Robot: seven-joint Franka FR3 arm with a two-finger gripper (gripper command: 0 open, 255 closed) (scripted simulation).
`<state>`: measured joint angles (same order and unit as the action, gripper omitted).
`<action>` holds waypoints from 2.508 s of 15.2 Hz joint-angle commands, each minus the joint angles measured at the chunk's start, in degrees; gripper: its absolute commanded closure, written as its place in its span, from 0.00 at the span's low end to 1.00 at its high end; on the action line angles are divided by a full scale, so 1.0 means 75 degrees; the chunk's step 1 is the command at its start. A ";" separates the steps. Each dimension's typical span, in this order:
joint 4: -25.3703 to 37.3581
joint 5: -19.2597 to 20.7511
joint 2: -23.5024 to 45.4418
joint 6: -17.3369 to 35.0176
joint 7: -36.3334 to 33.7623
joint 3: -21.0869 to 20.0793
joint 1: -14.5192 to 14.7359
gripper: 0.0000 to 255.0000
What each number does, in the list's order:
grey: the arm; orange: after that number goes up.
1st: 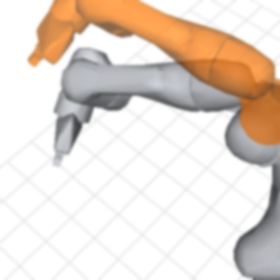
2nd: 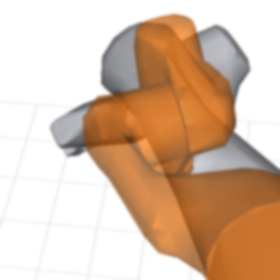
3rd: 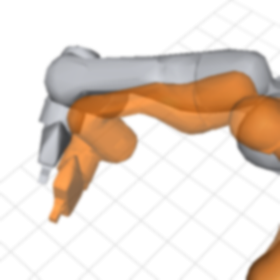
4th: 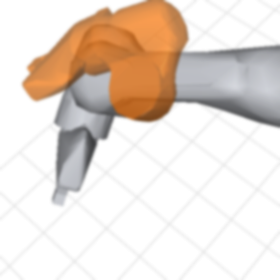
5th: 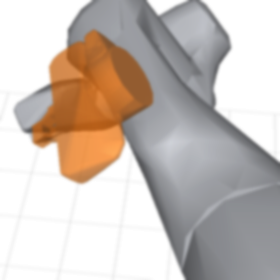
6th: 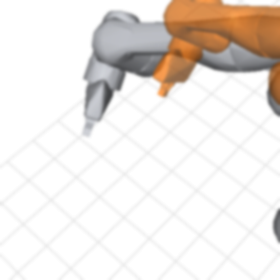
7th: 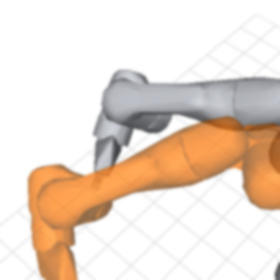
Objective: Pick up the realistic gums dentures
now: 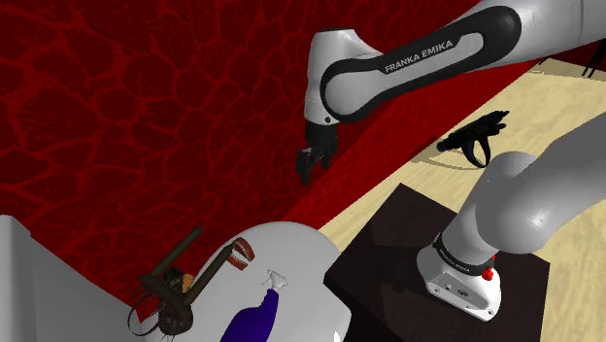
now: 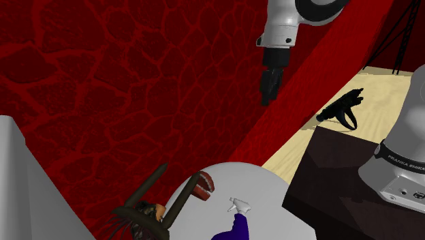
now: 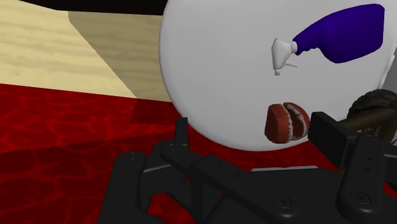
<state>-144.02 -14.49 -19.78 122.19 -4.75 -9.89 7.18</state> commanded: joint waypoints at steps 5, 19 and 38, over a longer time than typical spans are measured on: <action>0.0499 -0.0173 0.1708 0.1356 -0.0313 -0.0425 0.0240 0.00; 0.3071 0.0478 0.5838 0.3230 -0.1386 -0.0729 0.1063 0.00; 0.3907 0.0684 0.7285 0.3889 -0.1483 -0.0601 0.1370 1.00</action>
<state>-114.67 -9.36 34.82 151.35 -15.88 -14.38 17.45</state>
